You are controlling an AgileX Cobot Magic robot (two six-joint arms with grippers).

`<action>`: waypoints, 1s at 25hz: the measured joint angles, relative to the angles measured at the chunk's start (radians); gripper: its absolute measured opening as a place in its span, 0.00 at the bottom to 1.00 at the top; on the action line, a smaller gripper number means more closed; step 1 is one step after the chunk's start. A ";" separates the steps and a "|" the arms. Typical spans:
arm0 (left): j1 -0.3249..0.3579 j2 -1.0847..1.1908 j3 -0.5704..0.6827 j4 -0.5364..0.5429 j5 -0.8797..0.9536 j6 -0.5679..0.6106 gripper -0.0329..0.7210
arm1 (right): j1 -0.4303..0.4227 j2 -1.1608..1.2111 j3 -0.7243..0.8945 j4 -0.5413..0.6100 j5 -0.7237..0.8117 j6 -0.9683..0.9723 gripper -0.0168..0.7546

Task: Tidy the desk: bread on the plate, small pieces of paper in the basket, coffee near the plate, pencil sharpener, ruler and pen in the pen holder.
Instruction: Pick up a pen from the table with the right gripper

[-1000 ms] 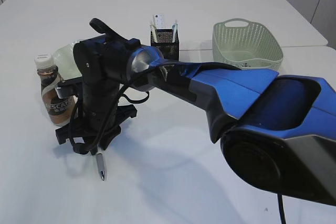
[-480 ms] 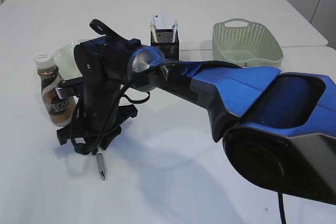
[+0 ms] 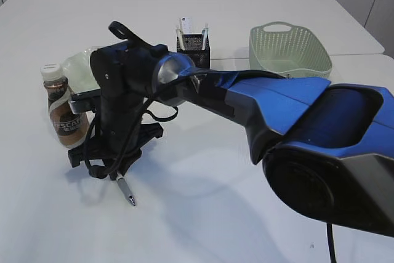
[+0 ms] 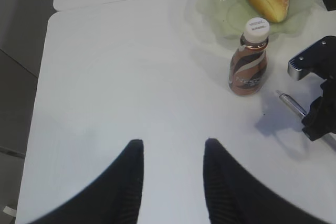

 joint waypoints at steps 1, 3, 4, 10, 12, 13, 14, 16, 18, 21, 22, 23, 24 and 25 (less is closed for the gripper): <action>0.000 0.000 0.000 0.000 0.000 0.000 0.40 | -0.004 0.000 0.000 0.006 0.000 0.005 0.18; 0.000 0.000 0.000 0.000 0.000 0.000 0.40 | -0.009 0.000 0.000 0.019 0.000 0.010 0.18; 0.000 0.000 0.000 0.000 0.000 0.000 0.40 | -0.024 0.000 0.000 0.041 0.000 0.013 0.18; 0.000 0.000 0.000 0.000 0.000 0.000 0.40 | -0.058 -0.009 0.008 0.046 0.010 0.016 0.18; 0.000 0.000 0.000 0.000 0.000 0.000 0.40 | -0.067 -0.013 0.013 0.042 0.010 0.018 0.17; 0.000 0.000 0.000 0.000 0.000 0.000 0.40 | -0.067 -0.017 0.015 0.042 0.012 0.018 0.17; 0.000 0.000 0.000 0.000 0.000 0.000 0.40 | -0.067 -0.019 0.017 0.034 0.015 0.018 0.17; 0.000 0.000 0.000 0.000 0.000 0.000 0.40 | -0.069 -0.029 0.019 0.024 0.021 0.018 0.17; 0.000 0.000 0.000 0.000 0.000 0.000 0.40 | -0.069 -0.050 0.021 0.017 0.021 0.018 0.17; 0.000 0.000 0.000 0.000 0.000 0.000 0.40 | -0.069 -0.082 0.023 0.001 0.023 0.018 0.17; 0.000 0.000 0.000 0.000 0.000 0.000 0.40 | -0.069 -0.095 0.023 -0.002 0.023 0.018 0.17; 0.000 0.000 0.000 0.000 0.000 0.000 0.40 | -0.069 -0.099 0.023 -0.002 0.023 0.018 0.17; 0.000 0.000 0.000 0.000 0.000 0.000 0.40 | -0.069 -0.120 0.023 -0.006 0.023 0.018 0.17; 0.000 0.000 0.000 0.000 0.000 0.000 0.40 | -0.069 -0.126 0.023 -0.008 0.023 0.018 0.17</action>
